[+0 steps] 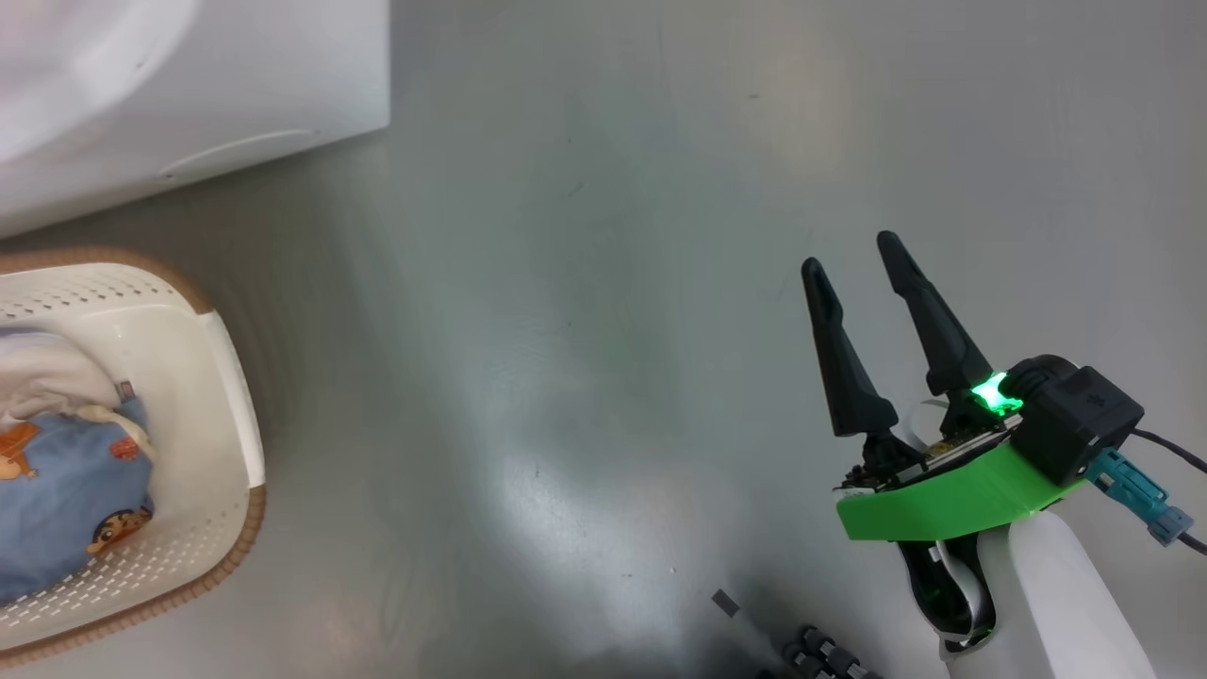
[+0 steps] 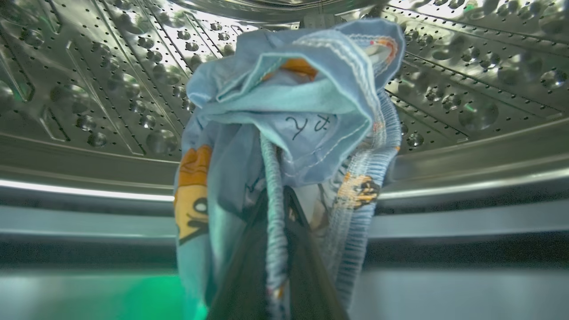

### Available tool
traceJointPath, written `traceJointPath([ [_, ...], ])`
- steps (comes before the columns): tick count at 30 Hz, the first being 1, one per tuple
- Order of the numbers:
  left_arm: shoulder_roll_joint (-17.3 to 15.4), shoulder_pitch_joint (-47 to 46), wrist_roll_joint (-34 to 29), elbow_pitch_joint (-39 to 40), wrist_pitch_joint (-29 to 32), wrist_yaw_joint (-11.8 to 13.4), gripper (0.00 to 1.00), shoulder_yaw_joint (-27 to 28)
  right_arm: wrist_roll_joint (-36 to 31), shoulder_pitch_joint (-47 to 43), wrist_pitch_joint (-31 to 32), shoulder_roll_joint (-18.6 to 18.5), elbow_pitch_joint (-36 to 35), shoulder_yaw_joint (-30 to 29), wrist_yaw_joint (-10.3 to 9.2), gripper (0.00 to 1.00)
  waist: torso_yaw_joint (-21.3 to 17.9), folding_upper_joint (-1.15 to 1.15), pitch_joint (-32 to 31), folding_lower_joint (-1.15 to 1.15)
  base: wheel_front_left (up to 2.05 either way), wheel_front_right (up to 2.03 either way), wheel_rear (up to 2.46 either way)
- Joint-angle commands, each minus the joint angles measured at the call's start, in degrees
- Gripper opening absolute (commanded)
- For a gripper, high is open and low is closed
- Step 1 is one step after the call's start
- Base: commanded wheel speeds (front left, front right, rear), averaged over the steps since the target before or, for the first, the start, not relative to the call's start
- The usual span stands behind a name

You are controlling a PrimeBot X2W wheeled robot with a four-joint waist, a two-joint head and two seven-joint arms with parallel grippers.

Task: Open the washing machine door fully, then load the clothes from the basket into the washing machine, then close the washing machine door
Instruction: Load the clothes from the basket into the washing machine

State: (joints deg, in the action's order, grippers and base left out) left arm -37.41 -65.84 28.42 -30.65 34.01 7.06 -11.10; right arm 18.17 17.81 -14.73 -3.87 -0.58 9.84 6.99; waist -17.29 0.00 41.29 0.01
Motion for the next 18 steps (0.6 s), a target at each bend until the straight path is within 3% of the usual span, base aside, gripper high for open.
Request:
traceJointPath([
  [1,-4.4,-1.3,0.1,2.4,-0.6,0.8,0.0,2.1,0.8,-0.1,-0.3,0.0,-1.3,1.5,0.5,1.0,-0.5,0.0,0.6,-0.01,0.0,0.0,0.0],
  [5,-5.6,-3.0,-0.7,3.4,-5.7,1.0,0.0,3.4,1.3,0.5,-0.3,0.1,-2.1,2.2,0.5,1.0,-1.0,0.0,1.5,-0.01,0.0,0.0,0.0],
  [10,-4.9,-6.3,-0.7,2.3,-14.0,1.3,0.0,5.4,1.8,1.3,-0.3,0.0,-2.5,2.8,0.5,1.0,-1.9,0.0,2.9,-0.01,0.0,0.0,0.0],
  [18,-5.2,-12.3,-4.9,-3.2,-29.7,2.4,0.0,5.4,2.6,2.8,-0.3,0.0,-3.2,4.1,0.5,1.0,-3.7,0.0,6.0,-0.01,0.0,0.0,0.0],
])
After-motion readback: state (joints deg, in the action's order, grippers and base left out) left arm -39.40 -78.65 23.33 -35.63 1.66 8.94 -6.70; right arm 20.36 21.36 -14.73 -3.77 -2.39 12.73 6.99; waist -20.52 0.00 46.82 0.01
